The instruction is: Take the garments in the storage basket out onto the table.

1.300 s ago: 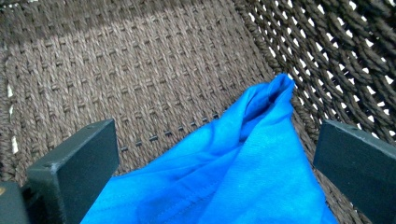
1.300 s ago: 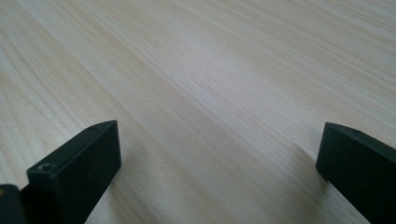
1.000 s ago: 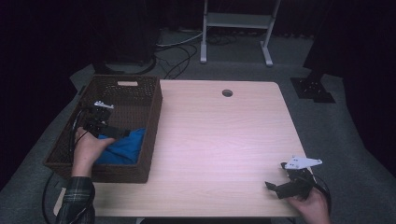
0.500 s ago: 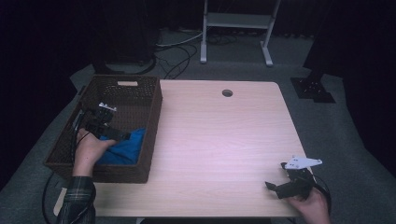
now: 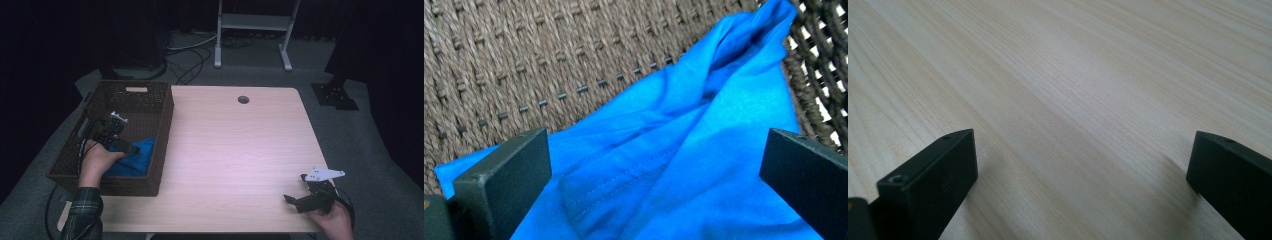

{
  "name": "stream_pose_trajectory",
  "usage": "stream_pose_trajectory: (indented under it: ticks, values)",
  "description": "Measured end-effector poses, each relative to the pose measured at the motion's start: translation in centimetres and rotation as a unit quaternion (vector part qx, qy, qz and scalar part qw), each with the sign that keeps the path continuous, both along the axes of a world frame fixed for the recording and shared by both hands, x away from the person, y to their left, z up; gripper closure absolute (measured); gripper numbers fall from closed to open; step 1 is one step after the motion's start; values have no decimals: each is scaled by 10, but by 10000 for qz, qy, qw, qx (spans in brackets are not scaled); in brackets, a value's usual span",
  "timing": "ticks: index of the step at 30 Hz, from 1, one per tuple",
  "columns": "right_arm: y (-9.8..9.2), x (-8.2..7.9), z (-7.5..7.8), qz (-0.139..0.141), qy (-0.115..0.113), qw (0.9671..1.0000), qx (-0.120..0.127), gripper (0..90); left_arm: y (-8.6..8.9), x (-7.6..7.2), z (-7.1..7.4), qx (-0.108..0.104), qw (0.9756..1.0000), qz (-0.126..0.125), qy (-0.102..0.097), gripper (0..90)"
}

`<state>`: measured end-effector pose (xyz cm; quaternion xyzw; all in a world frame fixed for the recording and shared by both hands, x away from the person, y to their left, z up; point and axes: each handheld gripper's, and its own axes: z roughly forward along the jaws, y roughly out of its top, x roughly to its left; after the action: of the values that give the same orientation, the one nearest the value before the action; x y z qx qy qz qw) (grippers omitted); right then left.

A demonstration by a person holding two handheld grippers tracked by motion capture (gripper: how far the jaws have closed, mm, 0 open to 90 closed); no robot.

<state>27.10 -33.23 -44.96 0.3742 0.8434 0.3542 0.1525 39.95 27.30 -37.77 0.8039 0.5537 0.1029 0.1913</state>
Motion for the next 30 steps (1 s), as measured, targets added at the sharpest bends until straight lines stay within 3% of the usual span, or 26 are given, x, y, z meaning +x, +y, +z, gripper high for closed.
stream_pose_trajectory:
  ticks: [13, 30]
  values:
    - [0, 0, 0, -1, 0, 10000, 1, 0, -1, 2, -8, 201, 9993, 52, 316, 0]
    - [0, 0, 0, 0, 0, 10000, 0, 0, -1, 10, -14, 246, 9968, 16, 764, 0]
